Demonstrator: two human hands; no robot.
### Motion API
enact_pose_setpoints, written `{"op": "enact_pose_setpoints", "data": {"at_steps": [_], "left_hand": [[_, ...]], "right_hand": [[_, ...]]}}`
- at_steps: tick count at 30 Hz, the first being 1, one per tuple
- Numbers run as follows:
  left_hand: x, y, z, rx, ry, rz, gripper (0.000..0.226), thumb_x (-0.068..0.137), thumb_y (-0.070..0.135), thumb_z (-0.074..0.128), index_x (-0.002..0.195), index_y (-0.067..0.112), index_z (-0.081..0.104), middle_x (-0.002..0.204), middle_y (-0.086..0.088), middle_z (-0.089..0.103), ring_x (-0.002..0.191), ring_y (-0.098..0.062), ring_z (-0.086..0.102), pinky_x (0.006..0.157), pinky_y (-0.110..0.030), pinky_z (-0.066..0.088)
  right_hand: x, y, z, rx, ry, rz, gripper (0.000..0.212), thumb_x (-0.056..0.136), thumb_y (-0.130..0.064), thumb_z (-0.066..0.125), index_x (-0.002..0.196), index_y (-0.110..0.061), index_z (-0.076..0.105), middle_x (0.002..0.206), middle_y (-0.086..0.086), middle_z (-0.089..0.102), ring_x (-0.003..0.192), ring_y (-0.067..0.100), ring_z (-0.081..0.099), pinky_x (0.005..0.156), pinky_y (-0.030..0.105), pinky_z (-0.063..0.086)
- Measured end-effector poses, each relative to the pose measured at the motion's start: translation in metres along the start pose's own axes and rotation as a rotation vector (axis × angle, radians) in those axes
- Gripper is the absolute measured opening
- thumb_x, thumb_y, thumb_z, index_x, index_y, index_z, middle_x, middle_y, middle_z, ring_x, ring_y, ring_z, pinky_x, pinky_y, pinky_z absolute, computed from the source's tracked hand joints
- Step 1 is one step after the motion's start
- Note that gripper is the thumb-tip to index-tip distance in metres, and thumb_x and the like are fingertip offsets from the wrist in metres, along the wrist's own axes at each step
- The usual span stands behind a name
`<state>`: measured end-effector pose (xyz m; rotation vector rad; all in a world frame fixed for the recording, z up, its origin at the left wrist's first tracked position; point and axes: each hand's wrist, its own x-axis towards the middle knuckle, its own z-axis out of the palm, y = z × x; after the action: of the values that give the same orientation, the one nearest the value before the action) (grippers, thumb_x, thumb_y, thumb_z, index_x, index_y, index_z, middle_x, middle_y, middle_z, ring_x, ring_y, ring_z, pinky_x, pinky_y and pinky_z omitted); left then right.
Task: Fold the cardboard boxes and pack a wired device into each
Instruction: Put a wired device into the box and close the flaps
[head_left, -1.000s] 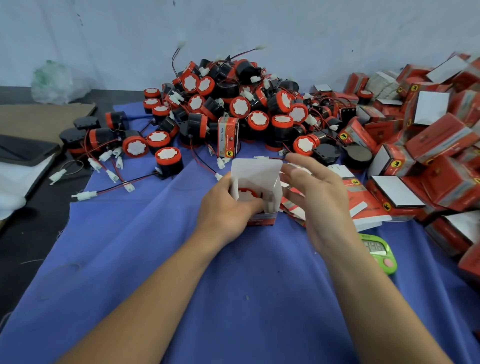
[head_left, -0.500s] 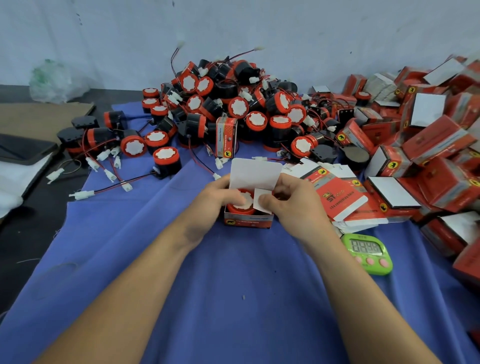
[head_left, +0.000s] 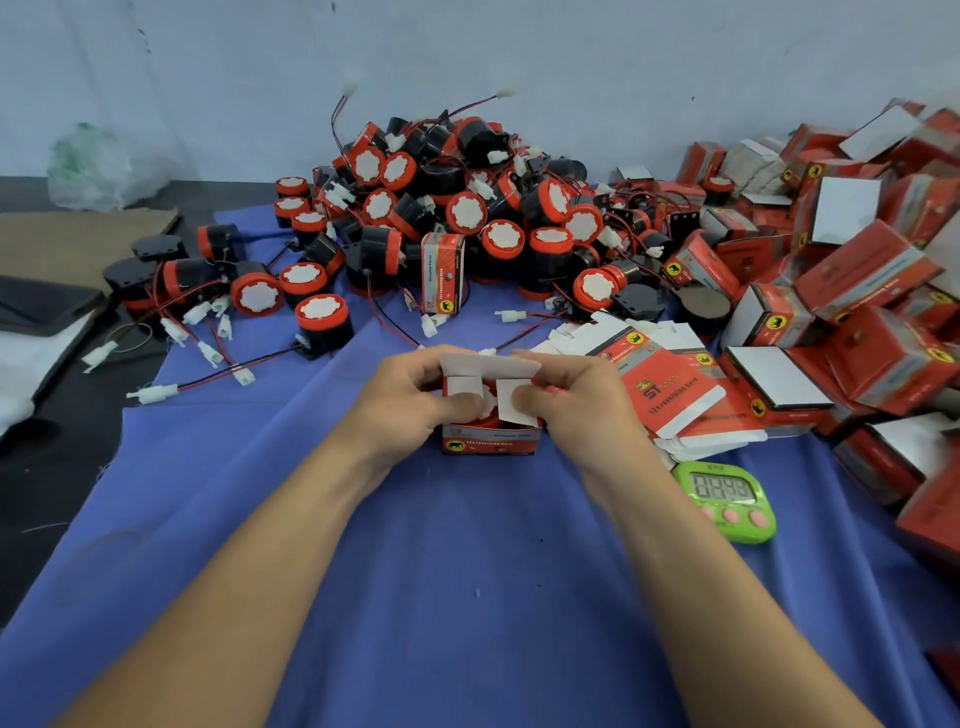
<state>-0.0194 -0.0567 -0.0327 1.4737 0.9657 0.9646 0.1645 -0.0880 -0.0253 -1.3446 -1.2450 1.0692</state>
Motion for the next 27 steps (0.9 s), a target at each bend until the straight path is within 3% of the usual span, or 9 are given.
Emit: {"op": "enact_pose_setpoints", "data": {"at_steps": [3, 5, 8, 13, 16, 18, 20, 23, 27], "left_hand": [[0.003, -0.004, 0.004, -0.054, 0.14, -0.005, 0.037, 0.075, -0.011, 0.082, 0.076, 0.026, 0.081, 0.093, 0.009, 0.079, 0.098, -0.014, 0.073, 0.076, -0.02, 0.057], [0.003, -0.005, 0.004, -0.019, 0.149, -0.025, 0.038, 0.075, -0.01, 0.082, 0.066, 0.026, 0.08, 0.092, 0.012, 0.078, 0.098, -0.01, 0.072, 0.074, -0.019, 0.056], [0.004, -0.002, -0.006, 0.059, 0.075, -0.04, 0.041, 0.081, -0.012, 0.067, 0.073, 0.024, 0.084, 0.102, 0.011, 0.079, 0.105, -0.01, 0.072, 0.079, -0.021, 0.057], [-0.001, 0.002, -0.019, 0.076, -0.035, -0.024, 0.048, 0.06, 0.007, 0.048, 0.086, 0.019, 0.086, 0.109, 0.008, 0.08, 0.109, -0.001, 0.069, 0.082, -0.014, 0.054], [-0.001, 0.002, -0.019, 0.158, -0.07, 0.002, 0.033, 0.07, 0.015, 0.062, 0.089, 0.028, 0.086, 0.111, 0.015, 0.078, 0.113, 0.001, 0.067, 0.089, -0.022, 0.054], [-0.003, 0.002, -0.023, 0.268, -0.091, 0.041, 0.026, 0.071, 0.029, 0.075, 0.095, 0.037, 0.084, 0.114, 0.022, 0.076, 0.116, 0.004, 0.065, 0.098, -0.034, 0.053], [-0.005, 0.003, -0.027, 0.364, -0.14, 0.07, 0.035, 0.067, 0.043, 0.082, 0.102, 0.045, 0.081, 0.12, 0.028, 0.072, 0.119, 0.005, 0.063, 0.102, -0.038, 0.051], [-0.009, 0.004, -0.029, 0.375, -0.196, 0.059, 0.045, 0.064, 0.039, 0.087, 0.108, 0.047, 0.079, 0.126, 0.03, 0.068, 0.121, 0.005, 0.062, 0.103, -0.036, 0.053], [-0.012, 0.0, -0.025, 0.382, -0.115, 0.11, 0.044, 0.069, 0.025, 0.093, 0.106, 0.044, 0.08, 0.121, 0.029, 0.071, 0.117, 0.008, 0.064, 0.097, -0.024, 0.057]], "right_hand": [[0.003, 0.0, 0.003, 0.042, 0.036, 0.017, 0.055, 0.087, 0.015, 0.06, 0.079, -0.034, 0.084, 0.116, -0.014, 0.07, 0.114, 0.007, 0.065, 0.089, 0.03, 0.06], [0.004, 0.0, 0.003, -0.02, 0.037, 0.002, 0.057, 0.087, 0.015, 0.06, 0.077, -0.036, 0.084, 0.119, -0.012, 0.071, 0.114, 0.006, 0.065, 0.087, 0.029, 0.061], [0.003, -0.002, -0.004, -0.062, -0.045, 0.005, 0.052, 0.088, 0.014, 0.06, 0.085, -0.032, 0.085, 0.116, -0.011, 0.074, 0.116, 0.004, 0.066, 0.091, 0.026, 0.059], [-0.001, -0.011, -0.02, -0.094, -0.208, 0.05, 0.055, 0.086, 0.013, 0.051, 0.094, -0.029, 0.085, 0.134, -0.009, 0.067, 0.127, -0.002, 0.057, 0.1, 0.021, 0.052], [-0.006, -0.015, -0.023, -0.177, -0.277, 0.028, 0.059, 0.081, 0.01, 0.045, 0.102, -0.03, 0.083, 0.142, -0.007, 0.061, 0.132, -0.011, 0.049, 0.098, 0.013, 0.042], [-0.01, -0.017, -0.026, -0.249, -0.33, -0.02, 0.048, 0.086, 0.0, 0.057, 0.109, -0.035, 0.081, 0.146, -0.007, 0.057, 0.133, -0.017, 0.042, 0.096, 0.011, 0.038], [-0.013, -0.019, -0.029, -0.364, -0.344, -0.057, 0.042, 0.08, -0.018, 0.079, 0.113, -0.044, 0.077, 0.149, -0.012, 0.054, 0.133, -0.016, 0.042, 0.096, 0.015, 0.04], [-0.015, -0.023, -0.028, -0.534, -0.284, -0.068, 0.056, 0.066, -0.024, 0.092, 0.114, -0.047, 0.076, 0.147, -0.021, 0.054, 0.122, -0.006, 0.057, 0.088, 0.014, 0.046], [-0.017, -0.024, -0.025, -0.597, -0.233, -0.082, 0.054, 0.07, -0.021, 0.09, 0.116, -0.045, 0.075, 0.142, -0.024, 0.058, 0.105, -0.013, 0.061, 0.075, 0.002, 0.044]]}}
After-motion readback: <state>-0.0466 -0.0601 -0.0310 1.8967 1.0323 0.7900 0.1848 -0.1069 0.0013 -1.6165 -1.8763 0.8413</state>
